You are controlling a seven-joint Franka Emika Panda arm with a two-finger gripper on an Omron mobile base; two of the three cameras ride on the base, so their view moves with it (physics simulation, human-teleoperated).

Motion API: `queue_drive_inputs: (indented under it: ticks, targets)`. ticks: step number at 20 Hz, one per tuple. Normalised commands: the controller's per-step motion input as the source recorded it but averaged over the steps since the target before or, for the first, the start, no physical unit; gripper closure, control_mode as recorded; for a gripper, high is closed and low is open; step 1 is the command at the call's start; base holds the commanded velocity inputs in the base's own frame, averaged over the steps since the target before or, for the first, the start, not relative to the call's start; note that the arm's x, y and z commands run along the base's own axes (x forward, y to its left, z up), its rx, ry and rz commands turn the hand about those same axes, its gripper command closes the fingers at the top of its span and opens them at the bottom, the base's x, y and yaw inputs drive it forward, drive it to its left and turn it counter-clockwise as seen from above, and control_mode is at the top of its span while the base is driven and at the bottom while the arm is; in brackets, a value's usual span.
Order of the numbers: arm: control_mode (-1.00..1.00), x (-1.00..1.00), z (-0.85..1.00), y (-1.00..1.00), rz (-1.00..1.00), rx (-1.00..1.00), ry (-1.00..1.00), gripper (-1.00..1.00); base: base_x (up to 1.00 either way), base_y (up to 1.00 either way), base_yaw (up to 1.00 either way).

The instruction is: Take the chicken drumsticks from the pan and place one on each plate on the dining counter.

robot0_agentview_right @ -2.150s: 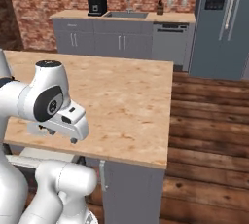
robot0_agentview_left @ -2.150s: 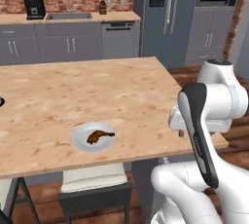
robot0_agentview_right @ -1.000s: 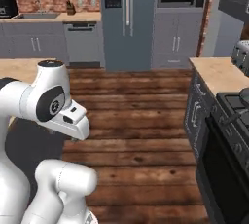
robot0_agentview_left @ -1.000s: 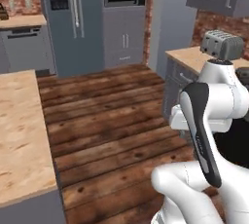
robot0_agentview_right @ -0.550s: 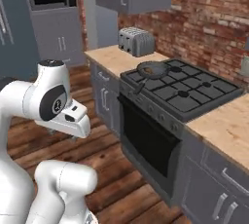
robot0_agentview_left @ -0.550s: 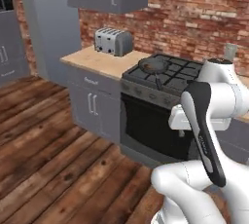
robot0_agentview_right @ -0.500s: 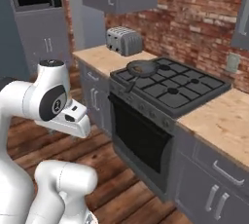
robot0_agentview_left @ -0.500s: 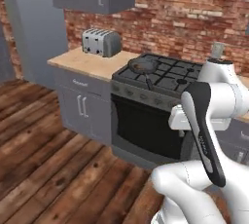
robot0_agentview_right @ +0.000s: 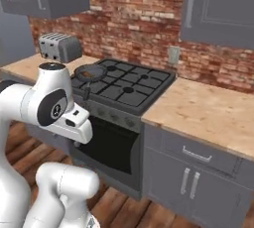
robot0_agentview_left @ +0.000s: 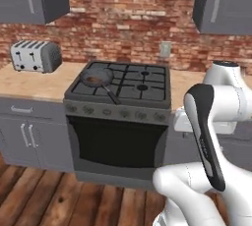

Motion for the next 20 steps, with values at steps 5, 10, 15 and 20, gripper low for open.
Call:
queue_drive_inputs:
  ticks: [5,10,15,20]
  targets:
    - [1.00,0.00,0.00,0.00,0.00,0.00,0.00,-1.00,0.94,0.50,0.12]
    - [1.00,0.00,0.00,0.00,0.00,0.00,0.00,-1.00,0.96,0.13,0.24]
    - [1.00,0.00,0.00,0.00,0.00,0.00,0.00,-1.00,0.83,0.41,-0.09]
    - [1.00,0.00,0.00,0.00,0.00,0.00,0.00,-1.00,0.59,0.41,-0.03]
